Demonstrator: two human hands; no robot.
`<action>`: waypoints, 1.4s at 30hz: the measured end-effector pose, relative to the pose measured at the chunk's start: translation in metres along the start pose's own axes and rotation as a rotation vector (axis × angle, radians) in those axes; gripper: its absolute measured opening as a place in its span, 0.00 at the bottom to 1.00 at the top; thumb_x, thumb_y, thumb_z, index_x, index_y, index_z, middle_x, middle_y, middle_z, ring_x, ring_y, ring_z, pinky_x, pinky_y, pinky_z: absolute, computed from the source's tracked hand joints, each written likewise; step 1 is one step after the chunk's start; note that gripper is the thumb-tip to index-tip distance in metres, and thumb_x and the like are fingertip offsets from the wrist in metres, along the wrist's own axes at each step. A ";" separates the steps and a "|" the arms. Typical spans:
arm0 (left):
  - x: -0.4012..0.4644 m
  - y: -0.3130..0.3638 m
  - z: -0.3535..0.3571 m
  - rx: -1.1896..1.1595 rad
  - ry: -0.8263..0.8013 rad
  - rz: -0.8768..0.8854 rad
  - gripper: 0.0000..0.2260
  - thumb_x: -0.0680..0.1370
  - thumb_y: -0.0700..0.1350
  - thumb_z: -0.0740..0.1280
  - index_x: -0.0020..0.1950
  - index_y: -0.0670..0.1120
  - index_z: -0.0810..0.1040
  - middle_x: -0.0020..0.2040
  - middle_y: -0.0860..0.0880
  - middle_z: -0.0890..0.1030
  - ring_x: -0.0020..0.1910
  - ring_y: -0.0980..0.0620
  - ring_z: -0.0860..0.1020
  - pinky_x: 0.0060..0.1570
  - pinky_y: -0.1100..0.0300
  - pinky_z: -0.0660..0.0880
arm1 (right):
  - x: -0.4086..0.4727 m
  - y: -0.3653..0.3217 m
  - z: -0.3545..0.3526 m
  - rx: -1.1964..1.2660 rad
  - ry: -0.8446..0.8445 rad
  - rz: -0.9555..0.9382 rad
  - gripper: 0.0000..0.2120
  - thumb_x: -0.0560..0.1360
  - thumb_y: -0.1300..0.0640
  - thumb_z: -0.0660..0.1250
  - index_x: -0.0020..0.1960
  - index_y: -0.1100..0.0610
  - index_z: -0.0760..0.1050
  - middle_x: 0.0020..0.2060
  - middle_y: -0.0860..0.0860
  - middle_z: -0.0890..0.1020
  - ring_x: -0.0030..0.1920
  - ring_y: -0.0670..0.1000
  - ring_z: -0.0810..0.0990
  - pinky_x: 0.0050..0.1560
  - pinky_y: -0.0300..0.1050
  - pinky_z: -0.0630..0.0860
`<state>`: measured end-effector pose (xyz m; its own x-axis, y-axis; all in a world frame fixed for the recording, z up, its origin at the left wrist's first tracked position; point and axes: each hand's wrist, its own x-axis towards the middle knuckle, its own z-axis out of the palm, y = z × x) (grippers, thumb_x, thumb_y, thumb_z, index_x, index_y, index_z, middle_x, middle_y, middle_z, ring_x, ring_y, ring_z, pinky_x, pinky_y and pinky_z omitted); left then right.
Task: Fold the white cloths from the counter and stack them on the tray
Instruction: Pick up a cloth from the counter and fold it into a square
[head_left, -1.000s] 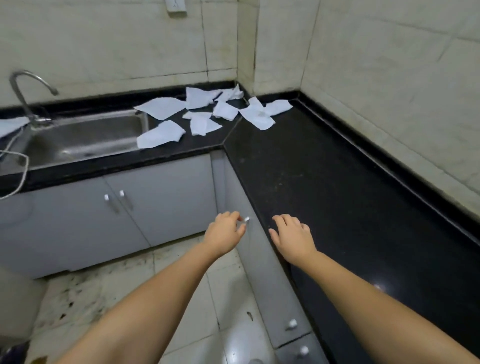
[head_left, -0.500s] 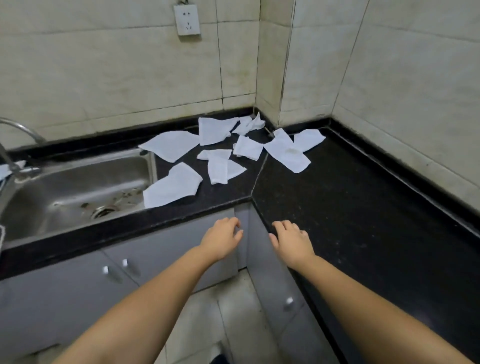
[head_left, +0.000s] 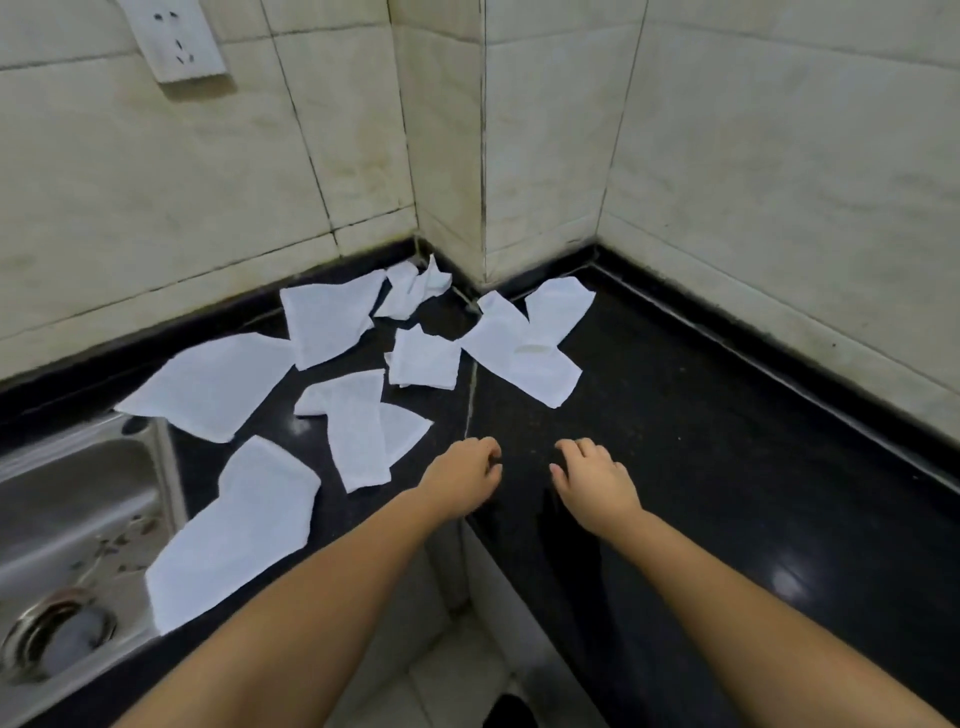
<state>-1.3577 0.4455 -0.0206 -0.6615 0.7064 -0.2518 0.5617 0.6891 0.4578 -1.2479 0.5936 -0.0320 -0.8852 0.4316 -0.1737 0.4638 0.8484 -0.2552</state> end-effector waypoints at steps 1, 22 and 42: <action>0.014 -0.001 -0.003 0.004 -0.010 0.007 0.12 0.79 0.47 0.60 0.61 0.46 0.73 0.54 0.47 0.78 0.52 0.47 0.77 0.55 0.49 0.75 | 0.014 0.004 -0.002 0.004 -0.001 0.011 0.19 0.81 0.49 0.53 0.71 0.53 0.63 0.67 0.52 0.70 0.66 0.54 0.69 0.63 0.50 0.68; 0.203 -0.002 0.015 0.337 -0.092 0.436 0.13 0.78 0.44 0.59 0.61 0.45 0.73 0.59 0.47 0.72 0.59 0.47 0.70 0.54 0.55 0.66 | 0.159 0.017 0.008 -0.017 -0.055 0.201 0.13 0.80 0.55 0.55 0.58 0.57 0.74 0.57 0.53 0.73 0.59 0.54 0.71 0.57 0.48 0.68; 0.151 0.010 -0.043 -0.348 0.112 0.300 0.06 0.77 0.42 0.65 0.43 0.43 0.79 0.40 0.47 0.79 0.40 0.51 0.75 0.41 0.60 0.68 | 0.036 0.082 -0.108 1.090 0.589 0.388 0.09 0.79 0.64 0.57 0.43 0.56 0.72 0.32 0.55 0.78 0.32 0.47 0.80 0.39 0.44 0.78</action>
<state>-1.4729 0.5521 -0.0174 -0.5557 0.8311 0.0204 0.5488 0.3483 0.7600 -1.2460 0.7120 0.0438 -0.4411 0.8966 -0.0396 0.2369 0.0737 -0.9687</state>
